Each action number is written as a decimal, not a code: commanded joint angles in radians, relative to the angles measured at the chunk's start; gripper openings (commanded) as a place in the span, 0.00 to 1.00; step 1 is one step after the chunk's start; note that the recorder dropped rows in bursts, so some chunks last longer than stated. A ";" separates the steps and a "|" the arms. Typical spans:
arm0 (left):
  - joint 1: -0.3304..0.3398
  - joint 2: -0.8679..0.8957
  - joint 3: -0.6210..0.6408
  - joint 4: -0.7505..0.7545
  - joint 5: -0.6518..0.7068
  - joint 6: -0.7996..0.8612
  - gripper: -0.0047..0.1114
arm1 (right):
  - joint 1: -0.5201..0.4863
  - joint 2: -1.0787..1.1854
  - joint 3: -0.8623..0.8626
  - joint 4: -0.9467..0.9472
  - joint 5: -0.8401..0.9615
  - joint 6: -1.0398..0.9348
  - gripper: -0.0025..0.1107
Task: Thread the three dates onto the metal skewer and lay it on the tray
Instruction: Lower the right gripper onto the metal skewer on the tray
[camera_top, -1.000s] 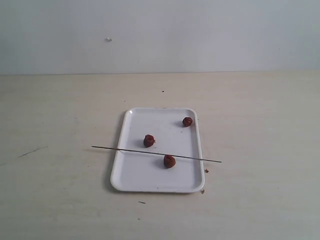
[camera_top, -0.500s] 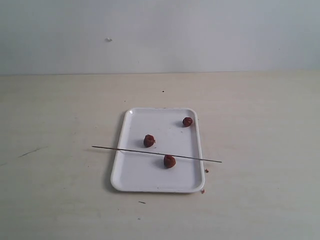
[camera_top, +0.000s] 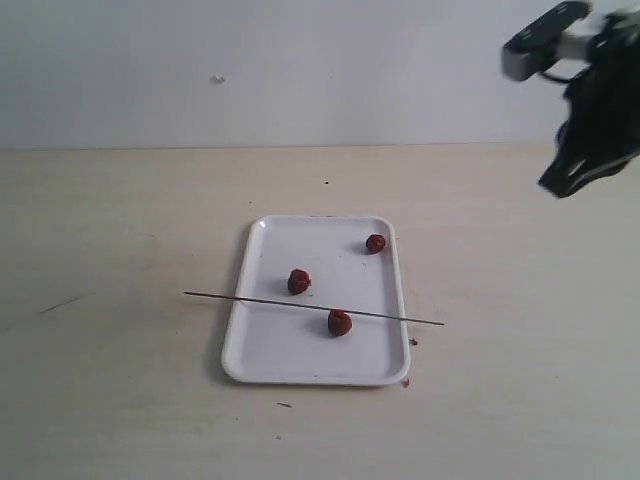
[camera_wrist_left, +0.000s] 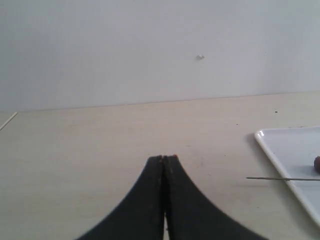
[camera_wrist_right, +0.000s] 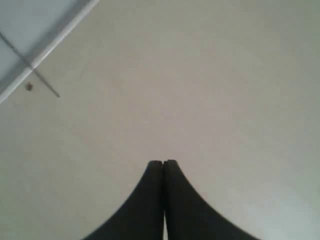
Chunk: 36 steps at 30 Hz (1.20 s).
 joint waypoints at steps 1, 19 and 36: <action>0.001 -0.004 -0.001 -0.003 -0.014 -0.008 0.04 | 0.104 0.156 -0.073 0.006 0.036 -0.043 0.07; 0.001 -0.004 -0.001 -0.003 -0.014 -0.007 0.04 | 0.281 0.407 -0.143 0.219 0.014 -0.360 0.41; 0.001 -0.004 -0.001 -0.003 -0.014 -0.007 0.04 | 0.281 0.551 -0.143 0.159 -0.126 -0.438 0.41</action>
